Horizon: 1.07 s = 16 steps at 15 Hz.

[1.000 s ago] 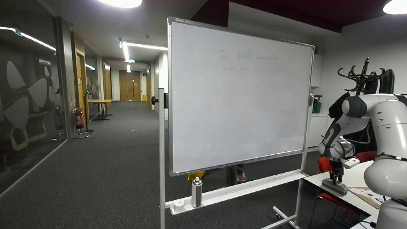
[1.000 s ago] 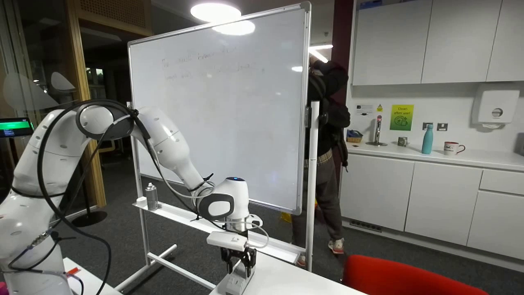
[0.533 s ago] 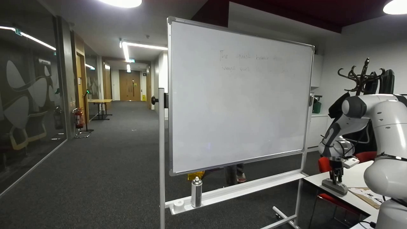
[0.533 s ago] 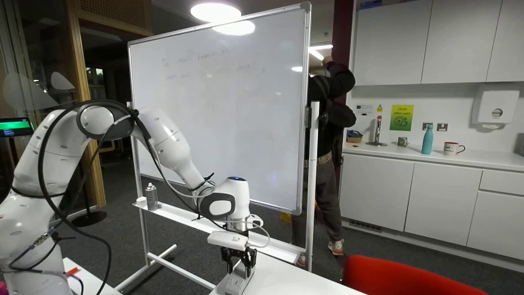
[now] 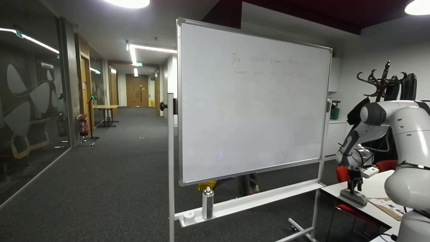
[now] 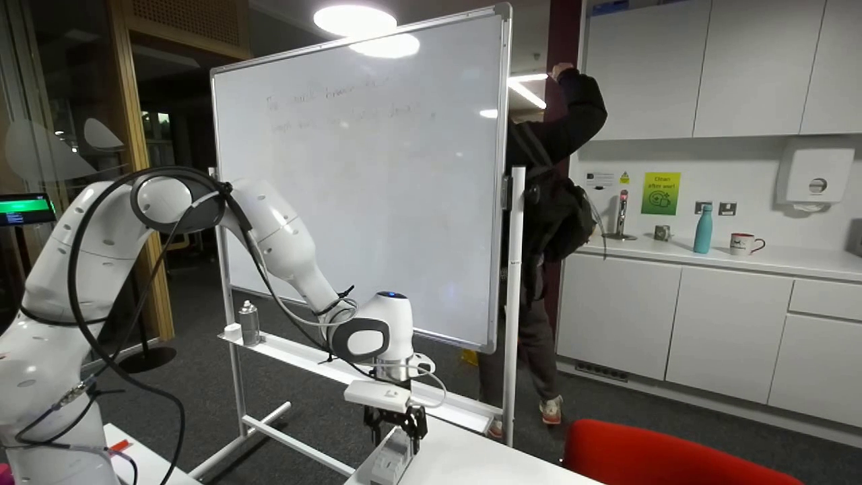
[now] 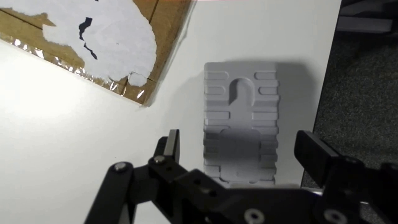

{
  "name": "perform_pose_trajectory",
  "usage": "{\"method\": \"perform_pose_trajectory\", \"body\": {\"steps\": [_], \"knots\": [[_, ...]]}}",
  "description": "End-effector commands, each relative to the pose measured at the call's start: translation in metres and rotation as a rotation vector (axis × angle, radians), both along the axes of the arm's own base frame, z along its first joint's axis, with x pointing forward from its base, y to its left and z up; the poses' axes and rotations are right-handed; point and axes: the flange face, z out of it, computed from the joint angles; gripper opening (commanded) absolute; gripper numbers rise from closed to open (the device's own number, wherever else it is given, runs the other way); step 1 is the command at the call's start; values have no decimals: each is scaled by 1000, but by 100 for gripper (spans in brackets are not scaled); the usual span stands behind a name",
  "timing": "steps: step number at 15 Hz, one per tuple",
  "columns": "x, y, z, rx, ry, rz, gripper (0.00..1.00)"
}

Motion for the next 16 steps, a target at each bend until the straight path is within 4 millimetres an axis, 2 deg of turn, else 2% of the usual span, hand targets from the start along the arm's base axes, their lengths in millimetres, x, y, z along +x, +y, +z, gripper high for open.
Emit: {"method": "perform_pose_trajectory", "body": {"steps": [1, 2, 3, 4, 7, 9, 13, 16], "knots": [[8, -7, -5, 1, 21, 4, 100], [9, -7, -7, -1, 24, 6, 100], [10, -7, -9, -3, 22, 5, 75], [10, -6, -11, -6, 24, 8, 74], [7, -4, -11, -21, 19, -3, 52], [2, -1, -2, -31, 13, -13, 35], [-18, 8, 30, -52, -27, -41, 35], [-44, 20, 63, -61, -60, -57, 35]]}}
